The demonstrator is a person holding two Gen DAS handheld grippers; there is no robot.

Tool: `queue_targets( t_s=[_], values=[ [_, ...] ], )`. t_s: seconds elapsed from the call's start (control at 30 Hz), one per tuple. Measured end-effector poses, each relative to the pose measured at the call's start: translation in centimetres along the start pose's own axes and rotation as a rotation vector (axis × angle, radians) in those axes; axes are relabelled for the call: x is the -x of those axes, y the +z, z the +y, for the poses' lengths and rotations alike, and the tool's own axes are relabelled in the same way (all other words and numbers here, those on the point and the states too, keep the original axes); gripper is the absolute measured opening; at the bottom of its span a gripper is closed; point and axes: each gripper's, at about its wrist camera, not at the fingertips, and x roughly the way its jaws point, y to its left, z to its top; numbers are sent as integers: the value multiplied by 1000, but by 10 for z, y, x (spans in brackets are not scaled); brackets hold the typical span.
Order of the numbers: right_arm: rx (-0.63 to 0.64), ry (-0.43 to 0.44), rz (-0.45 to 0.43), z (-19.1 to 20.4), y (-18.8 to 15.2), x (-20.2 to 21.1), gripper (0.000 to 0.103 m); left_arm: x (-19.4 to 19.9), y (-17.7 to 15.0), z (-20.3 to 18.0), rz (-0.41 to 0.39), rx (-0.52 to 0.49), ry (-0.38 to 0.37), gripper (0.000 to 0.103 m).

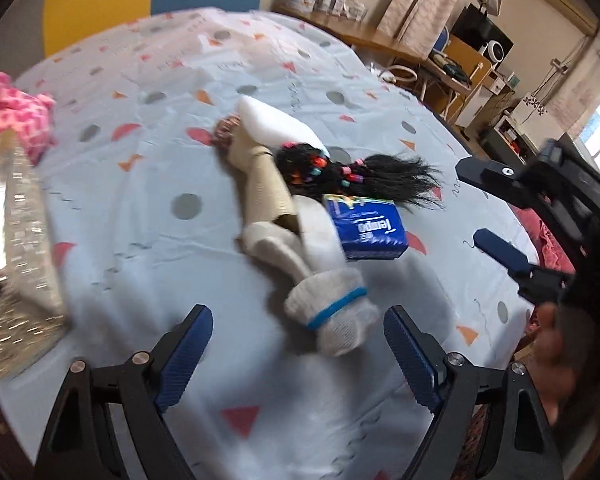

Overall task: Organize soft objects
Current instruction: 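Move the left tool to the white knit glove and grasp it, then carry the glove to the gold tray with the left gripper while the right gripper grasps the beige burlap pouch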

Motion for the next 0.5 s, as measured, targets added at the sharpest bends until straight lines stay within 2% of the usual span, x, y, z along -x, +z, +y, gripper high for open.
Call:
queue_targets(
  t_s=[0.07, 0.13, 0.17, 0.23, 0.27, 0.3, 0.5],
  values=[
    [-11, 5, 3, -2, 0, -1, 77, -13, 7, -4, 23, 5, -5, 87],
    [-16, 8, 4, -3, 1, -1, 77, -27, 11, -9, 47, -2, 10, 81],
    [-18, 14, 11, -3, 1, -2, 77, -33, 12, -11, 57, -2, 15, 74],
    [-20, 19, 25, -3, 0, -5, 78, -49, 14, -11, 98, 9, 4, 65],
    [-19, 20, 28, -2, 0, -6, 78, -54, 14, -10, 114, 17, -5, 52],
    [-16, 20, 30, -2, 0, -6, 78, -59, 12, -9, 130, 22, -29, 51],
    [-16, 16, 49, -2, -1, -11, 77, -41, -12, 1, 65, -23, -63, 47]
  ],
)
